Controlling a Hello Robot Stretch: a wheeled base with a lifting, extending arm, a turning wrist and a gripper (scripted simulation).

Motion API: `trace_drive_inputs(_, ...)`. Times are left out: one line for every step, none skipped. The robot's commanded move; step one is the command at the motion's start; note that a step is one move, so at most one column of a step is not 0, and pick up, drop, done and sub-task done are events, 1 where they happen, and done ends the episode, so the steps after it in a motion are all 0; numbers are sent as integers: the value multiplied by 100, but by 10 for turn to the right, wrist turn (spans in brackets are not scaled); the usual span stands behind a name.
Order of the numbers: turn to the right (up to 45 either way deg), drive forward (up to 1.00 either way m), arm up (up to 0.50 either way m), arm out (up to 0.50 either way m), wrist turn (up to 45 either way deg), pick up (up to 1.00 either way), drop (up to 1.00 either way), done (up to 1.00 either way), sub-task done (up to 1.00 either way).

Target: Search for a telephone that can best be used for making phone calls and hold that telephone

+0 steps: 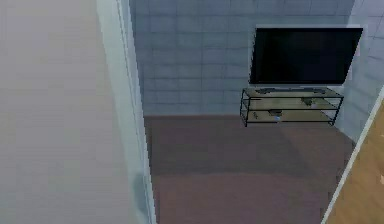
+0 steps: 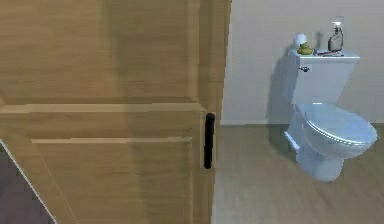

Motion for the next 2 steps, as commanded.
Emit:
trace_drive_inputs(0, 60, 0, 0, 0, 0, 0, 0, 0)
trace_drive_inputs(-30, 0, 0, 0, 0, 0, 0, 0, 0)
